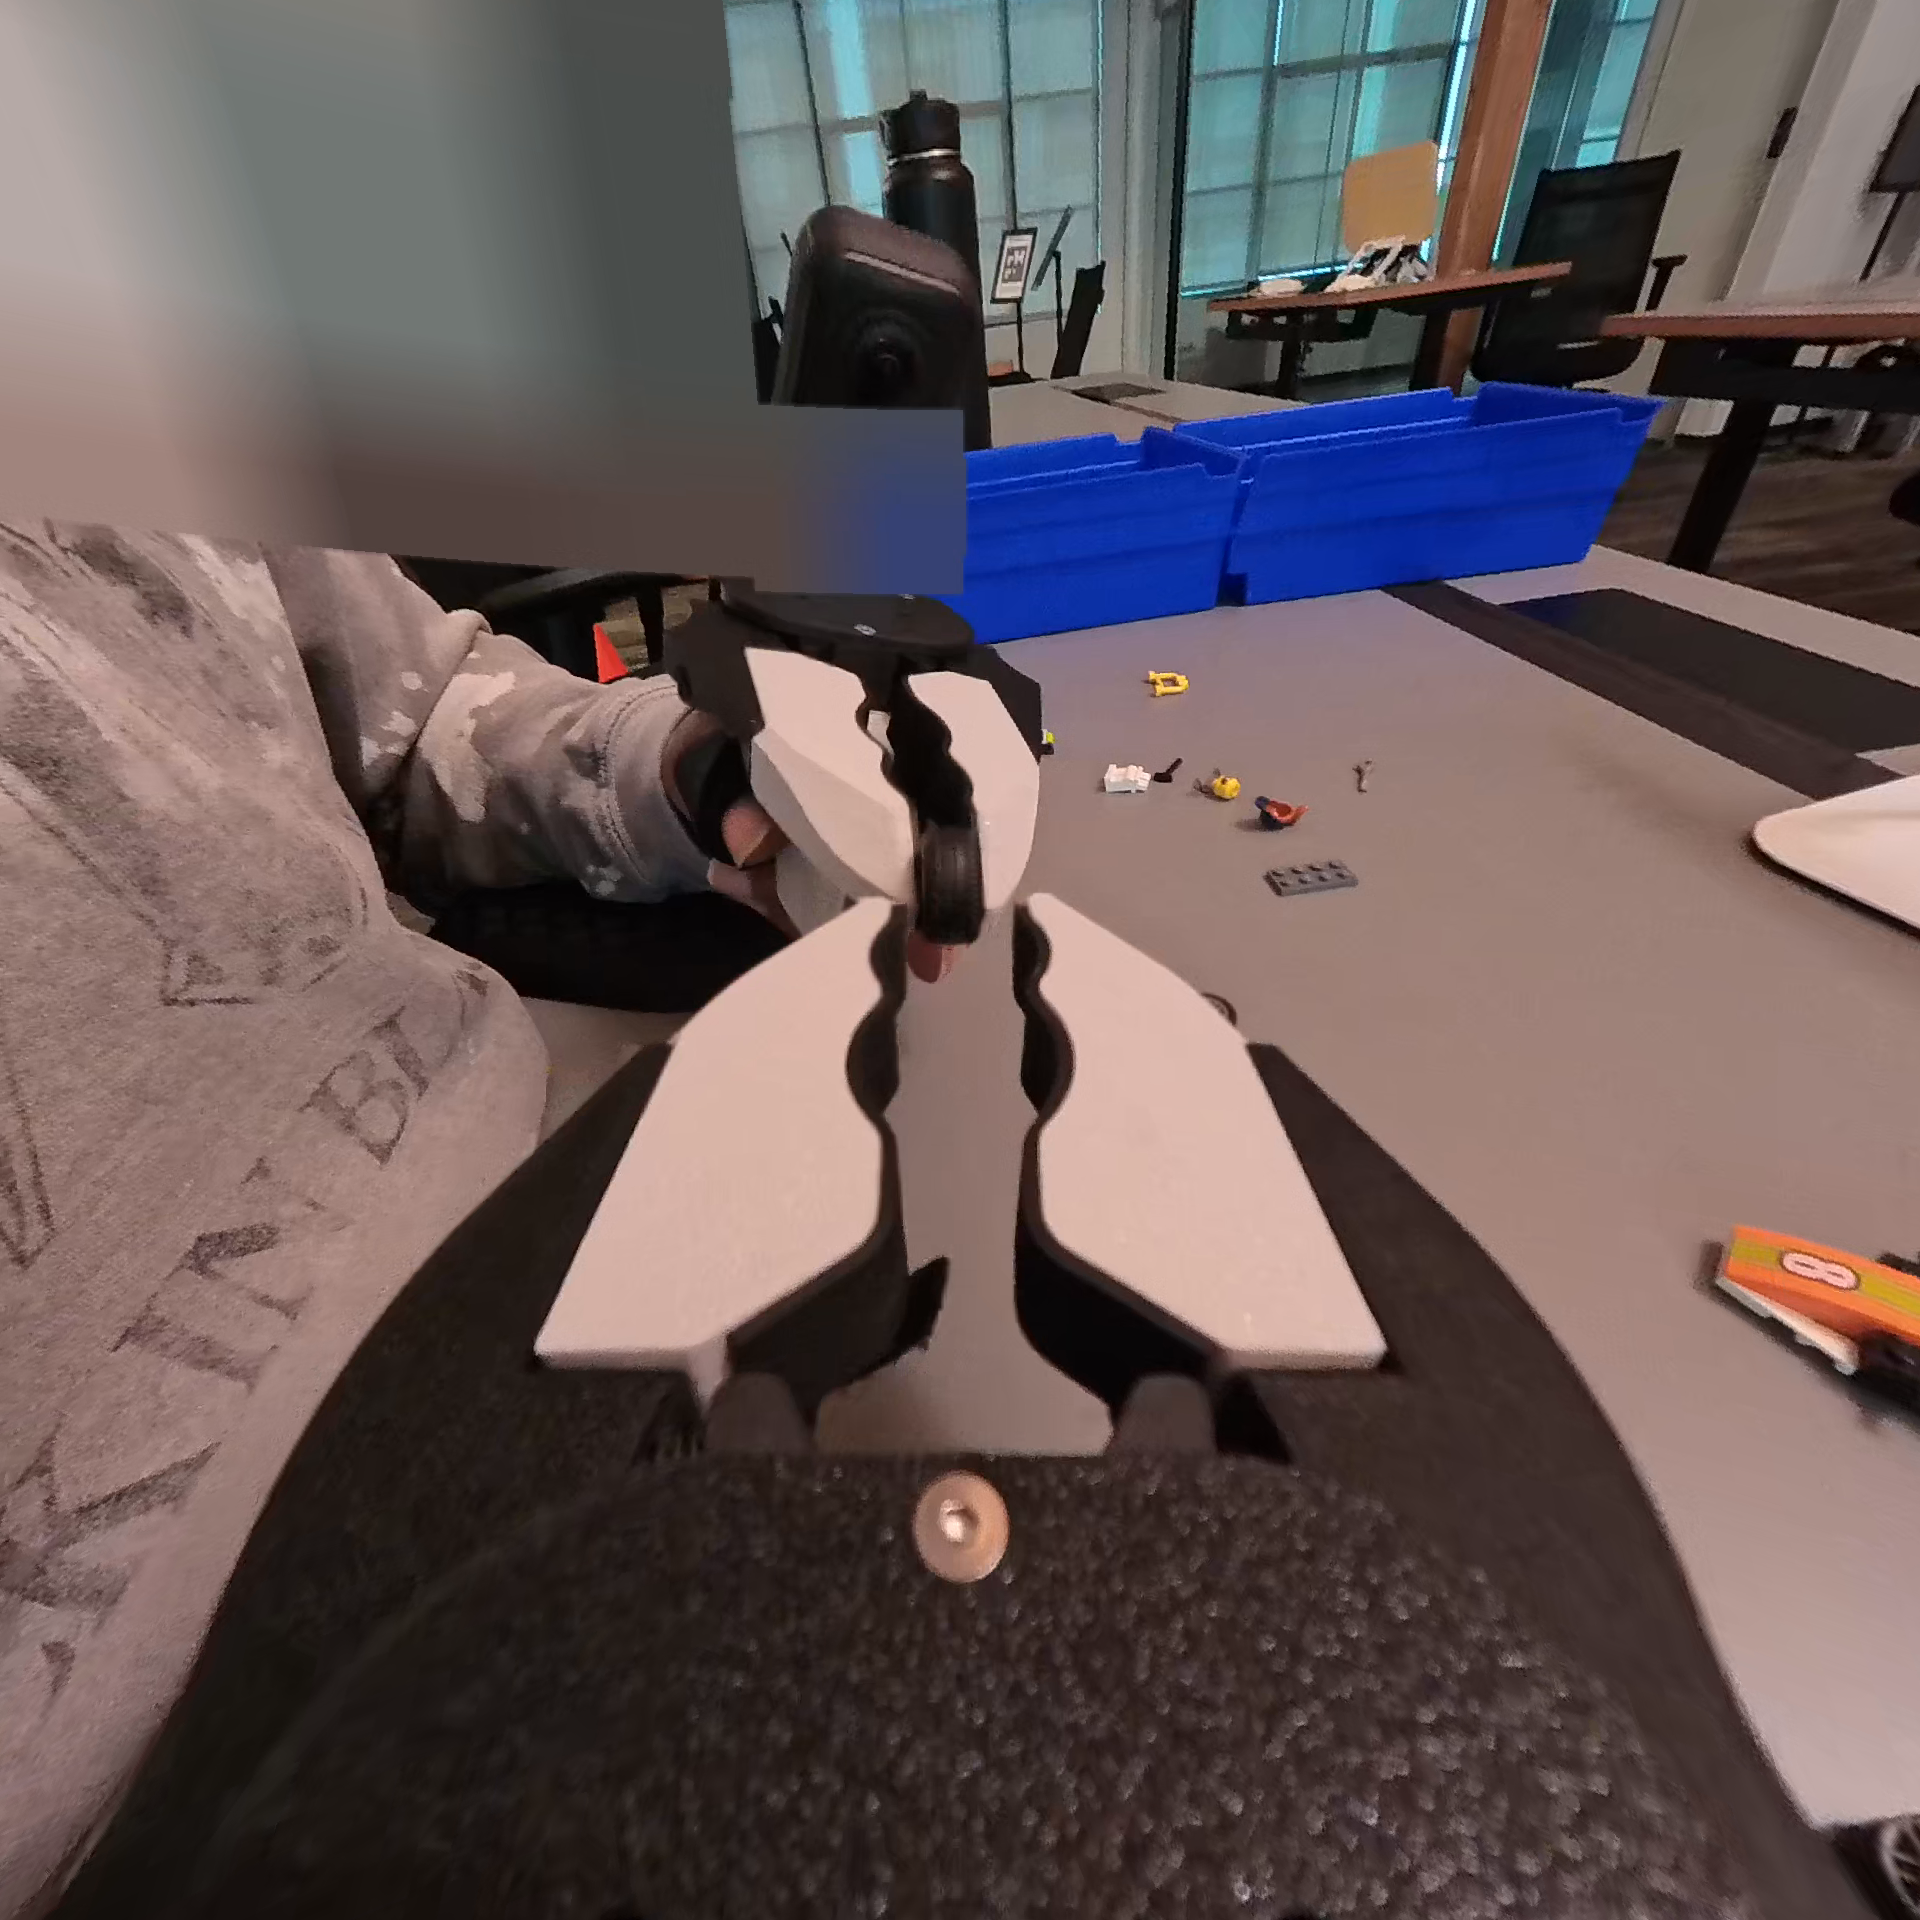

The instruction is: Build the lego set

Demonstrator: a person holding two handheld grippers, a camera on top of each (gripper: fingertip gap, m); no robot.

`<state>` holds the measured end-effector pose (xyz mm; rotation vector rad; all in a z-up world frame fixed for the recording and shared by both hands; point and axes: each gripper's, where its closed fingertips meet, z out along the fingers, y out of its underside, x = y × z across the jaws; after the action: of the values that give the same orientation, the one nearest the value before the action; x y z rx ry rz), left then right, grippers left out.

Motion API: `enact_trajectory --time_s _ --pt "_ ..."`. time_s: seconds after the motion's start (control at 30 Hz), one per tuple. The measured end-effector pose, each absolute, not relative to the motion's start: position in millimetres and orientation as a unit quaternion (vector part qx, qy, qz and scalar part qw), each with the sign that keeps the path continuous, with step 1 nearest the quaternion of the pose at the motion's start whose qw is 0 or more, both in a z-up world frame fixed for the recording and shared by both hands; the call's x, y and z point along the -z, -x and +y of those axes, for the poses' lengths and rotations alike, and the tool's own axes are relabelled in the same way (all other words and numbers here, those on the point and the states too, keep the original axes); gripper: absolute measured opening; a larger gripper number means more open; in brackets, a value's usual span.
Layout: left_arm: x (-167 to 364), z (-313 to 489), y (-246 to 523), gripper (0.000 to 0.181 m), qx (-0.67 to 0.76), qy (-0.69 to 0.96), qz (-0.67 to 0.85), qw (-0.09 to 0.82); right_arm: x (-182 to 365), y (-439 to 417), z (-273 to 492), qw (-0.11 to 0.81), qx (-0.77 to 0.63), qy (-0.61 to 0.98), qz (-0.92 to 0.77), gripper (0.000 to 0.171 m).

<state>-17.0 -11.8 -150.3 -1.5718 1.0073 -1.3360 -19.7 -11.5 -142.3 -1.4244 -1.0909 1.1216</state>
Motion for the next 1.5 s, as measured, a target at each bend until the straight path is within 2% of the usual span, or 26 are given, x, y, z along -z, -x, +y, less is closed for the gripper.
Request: enact_trajectory --time_s 0.1,0.23,0.33,0.43,0.5,0.63,0.8,0.87,0.93,1.0,1.13,1.3,1.5 --pt "150.1 -13.0 15.9 0.01 0.532 0.622 0.402 0.41 142.3 20.9 -13.6 0.491 -0.46 0.582 -0.456 0.01" --pt "154.3 -12.6 14.9 0.011 0.521 0.626 0.41 0.411 147.8 20.1 -13.3 0.465 -0.461 0.601 -0.459 0.01" --pt "153.0 -10.6 15.0 0.019 0.509 0.623 0.414 0.426 156.4 19.3 -12.8 0.396 -0.508 0.632 -0.431 0.01" --pt "161.7 -7.7 14.2 0.012 0.505 0.646 0.404 0.405 164.1 20.2 -13.2 0.302 -0.586 0.657 -0.365 0.01" --pt "164.9 -3.3 14.8 0.011 0.519 0.665 0.38 0.381 166.8 20.5 -9.0 0.276 -0.61 0.665 -0.33 0.01" --pt "166.6 4.4 18.7 0.011 0.583 0.683 0.304 0.318 166.7 18.7 -1.5 0.362 -0.532 0.66 -0.388 0.012" --pt "169.2 11.0 22.2 0.01 0.653 0.686 0.214 0.241 169.9 22.7 1.3 0.495 -0.343 0.625 -0.496 0.029" --pt "169.9 9.6 20.0 0.01 0.671 0.684 0.19 0.215 174.4 26.1 5.0 0.528 -0.268 0.611 -0.526 0.031" --pt "168.6 8.1 17.7 0.01 0.69 0.677 0.167 0.193 177.2 28.8 7.5 0.546 -0.218 0.599 -0.544 0.032" --pt "167.9 7.6 16.5 0.01 0.698 0.673 0.158 0.186 175.2 27.8 10.2 0.565 -0.183 0.587 -0.551 0.021" --pt "164.7 8.9 15.4 0.011 0.687 0.672 0.169 0.219 172.6 26.8 10.0 0.545 -0.219 0.609 -0.532 0.021" --pt "162.3 22.7 27.5 0.015 0.617 0.688 0.212 0.318 171.7 13.6 19.9 0.515 -0.304 0.645 -0.475 0.021" --pt "155.3 43.1 45.9 0.011 0.598 0.691 0.17 0.368 222.6 -28.6 75.4 0.446 -0.181 0.744 -0.464 0.021"
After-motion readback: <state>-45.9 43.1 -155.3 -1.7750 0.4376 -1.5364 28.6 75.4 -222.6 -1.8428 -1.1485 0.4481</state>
